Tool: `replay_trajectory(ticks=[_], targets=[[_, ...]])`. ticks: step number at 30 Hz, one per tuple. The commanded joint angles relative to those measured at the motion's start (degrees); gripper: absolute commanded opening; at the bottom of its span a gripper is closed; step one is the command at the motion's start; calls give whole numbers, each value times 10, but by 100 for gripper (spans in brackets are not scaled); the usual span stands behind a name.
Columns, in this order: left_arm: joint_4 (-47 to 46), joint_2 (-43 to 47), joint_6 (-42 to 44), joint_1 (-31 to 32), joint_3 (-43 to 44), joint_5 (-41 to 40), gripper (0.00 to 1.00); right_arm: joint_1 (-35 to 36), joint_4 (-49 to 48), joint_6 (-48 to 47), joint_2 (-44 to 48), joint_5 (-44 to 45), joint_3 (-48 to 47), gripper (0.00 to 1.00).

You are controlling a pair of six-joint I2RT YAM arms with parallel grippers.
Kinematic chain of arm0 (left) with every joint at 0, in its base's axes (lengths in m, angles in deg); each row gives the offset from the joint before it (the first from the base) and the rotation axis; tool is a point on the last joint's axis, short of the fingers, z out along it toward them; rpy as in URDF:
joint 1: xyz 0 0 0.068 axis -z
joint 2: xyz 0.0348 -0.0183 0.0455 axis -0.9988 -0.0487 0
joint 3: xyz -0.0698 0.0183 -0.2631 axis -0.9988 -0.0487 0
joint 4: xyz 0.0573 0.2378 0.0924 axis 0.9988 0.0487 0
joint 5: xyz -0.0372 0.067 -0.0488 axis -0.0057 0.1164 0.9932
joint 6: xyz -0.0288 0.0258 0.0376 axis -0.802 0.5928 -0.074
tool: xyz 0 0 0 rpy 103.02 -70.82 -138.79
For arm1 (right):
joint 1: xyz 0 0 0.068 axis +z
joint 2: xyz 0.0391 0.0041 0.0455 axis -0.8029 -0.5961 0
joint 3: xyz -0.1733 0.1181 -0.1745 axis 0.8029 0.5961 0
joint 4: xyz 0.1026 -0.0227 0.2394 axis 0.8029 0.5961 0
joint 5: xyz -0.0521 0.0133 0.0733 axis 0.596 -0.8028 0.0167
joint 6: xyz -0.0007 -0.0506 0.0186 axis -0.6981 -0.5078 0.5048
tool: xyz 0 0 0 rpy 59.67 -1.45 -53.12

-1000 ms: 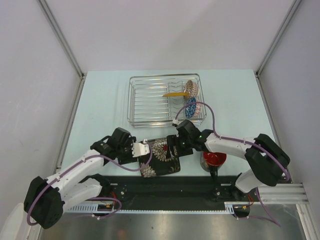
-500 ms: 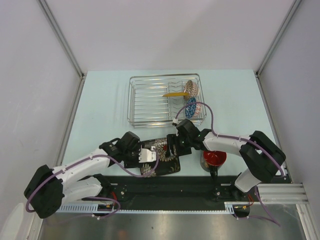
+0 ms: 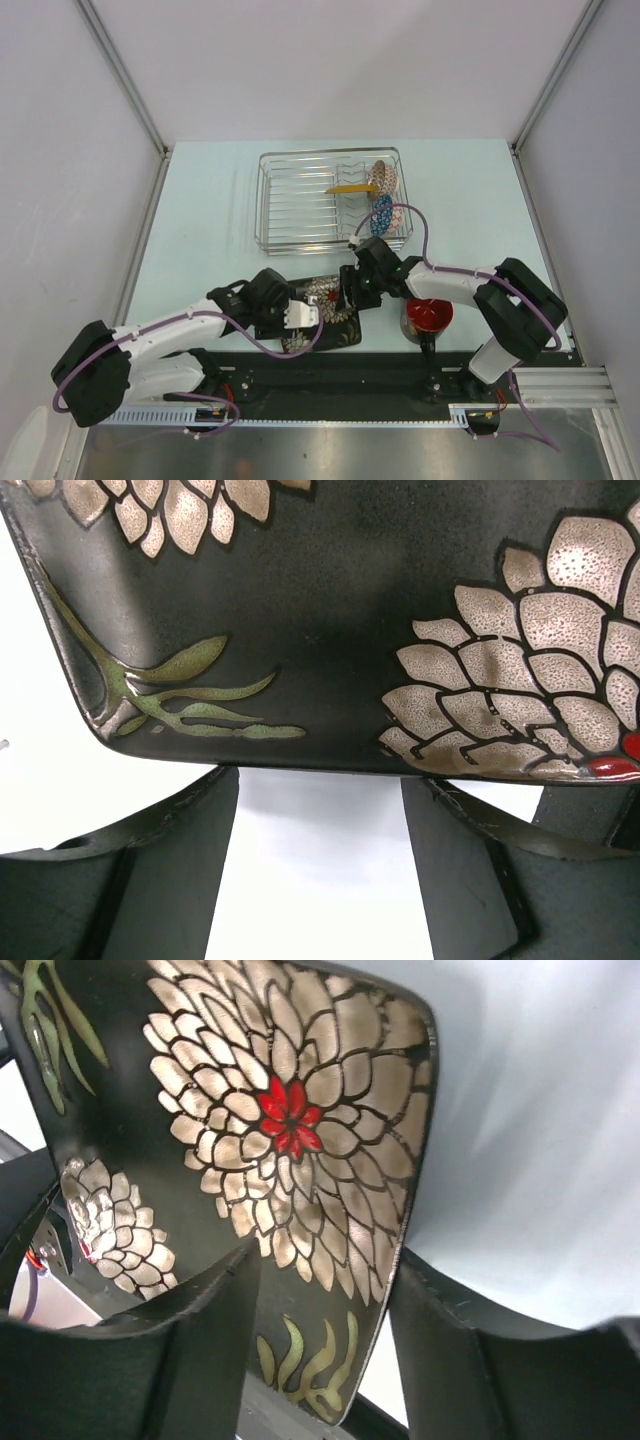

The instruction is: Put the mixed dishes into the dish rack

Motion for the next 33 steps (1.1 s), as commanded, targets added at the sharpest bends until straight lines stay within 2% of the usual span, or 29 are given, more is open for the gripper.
replay_trajectory(ticks=[1, 3, 4, 7, 12, 15, 16, 19, 23, 27, 33], targets=[[-45, -35, -6, 29, 0, 38, 73, 5, -53, 15, -10, -31, -1, 51], [-43, -44, -6, 34, 7, 38, 73, 7, -72, 21, -15, -45, -2, 45], [-40, -46, -5, 38, 9, 37, 73, 8, -77, 24, -16, -49, -2, 38], [-35, -52, -4, 41, 17, 35, 72, 12, -111, 33, -20, -68, -2, 28], [-29, -58, 2, 48, 25, 33, 72, 14, -175, 58, -39, -110, -2, 20], [-29, -58, 1, 48, 25, 33, 72, 15, -208, 78, -45, -132, -1, 2], [-29, -58, 1, 48, 26, 32, 73, 15, -211, 82, -45, -135, -1, 0], [-29, -55, -4, 48, 32, 15, 72, 17, -196, 71, -21, -125, -1, 0], [9, -36, -11, 41, 77, -21, 72, 10, -146, 6, 39, -83, -3, 0], [106, 30, -29, -3, 149, -39, 72, -4, -64, -58, 83, -58, -31, 0], [191, 130, -30, -56, 179, -79, 74, -20, -12, -129, 90, -40, -75, 0]])
